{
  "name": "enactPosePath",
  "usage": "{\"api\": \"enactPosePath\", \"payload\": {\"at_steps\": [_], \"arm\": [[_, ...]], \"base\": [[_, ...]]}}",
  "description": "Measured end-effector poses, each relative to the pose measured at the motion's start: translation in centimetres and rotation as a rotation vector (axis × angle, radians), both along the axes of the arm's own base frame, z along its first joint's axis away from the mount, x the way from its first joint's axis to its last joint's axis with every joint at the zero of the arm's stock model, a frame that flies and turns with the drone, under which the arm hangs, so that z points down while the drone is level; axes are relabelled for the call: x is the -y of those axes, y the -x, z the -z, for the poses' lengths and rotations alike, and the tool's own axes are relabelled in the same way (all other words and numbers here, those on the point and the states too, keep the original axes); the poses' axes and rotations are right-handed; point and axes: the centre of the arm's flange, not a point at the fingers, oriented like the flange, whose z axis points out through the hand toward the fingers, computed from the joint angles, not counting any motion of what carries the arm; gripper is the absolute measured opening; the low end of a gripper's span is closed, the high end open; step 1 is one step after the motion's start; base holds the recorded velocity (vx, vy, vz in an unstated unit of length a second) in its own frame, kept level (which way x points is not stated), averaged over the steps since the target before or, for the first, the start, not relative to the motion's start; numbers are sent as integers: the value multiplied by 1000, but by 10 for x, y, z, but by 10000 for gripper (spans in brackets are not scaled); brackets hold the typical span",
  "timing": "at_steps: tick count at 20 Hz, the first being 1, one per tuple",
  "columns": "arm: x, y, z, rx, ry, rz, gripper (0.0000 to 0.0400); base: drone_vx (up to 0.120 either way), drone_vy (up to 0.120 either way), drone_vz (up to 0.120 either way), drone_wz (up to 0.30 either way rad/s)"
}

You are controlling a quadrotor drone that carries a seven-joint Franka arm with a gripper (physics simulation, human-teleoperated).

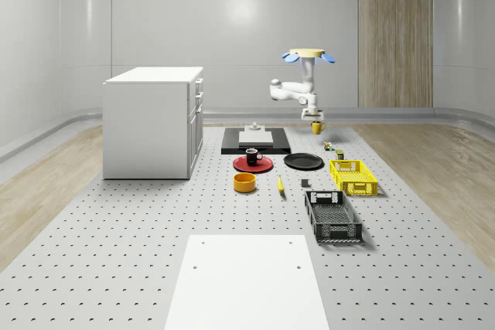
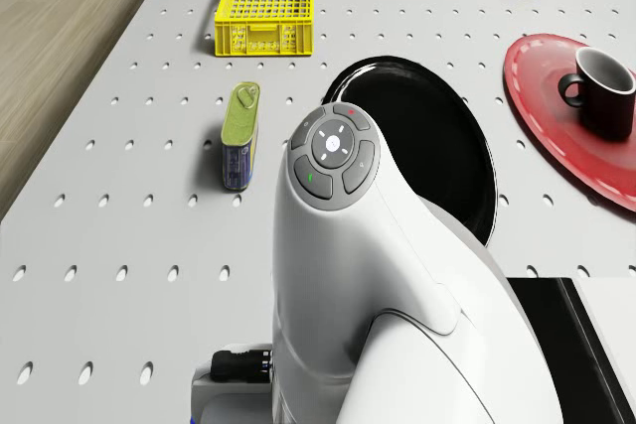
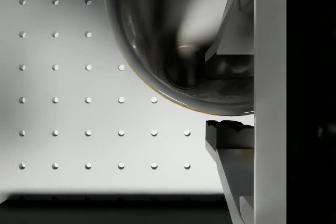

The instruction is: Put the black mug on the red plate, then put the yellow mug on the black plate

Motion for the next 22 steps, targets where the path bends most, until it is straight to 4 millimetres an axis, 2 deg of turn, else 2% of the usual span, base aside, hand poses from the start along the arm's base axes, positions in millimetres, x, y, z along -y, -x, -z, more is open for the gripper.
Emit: {"api": "enactPosePath", "payload": {"at_steps": [22], "arm": [[0, 0, 0, 0, 0, 0, 110]], "base": [[120, -118, 0, 0]]}}
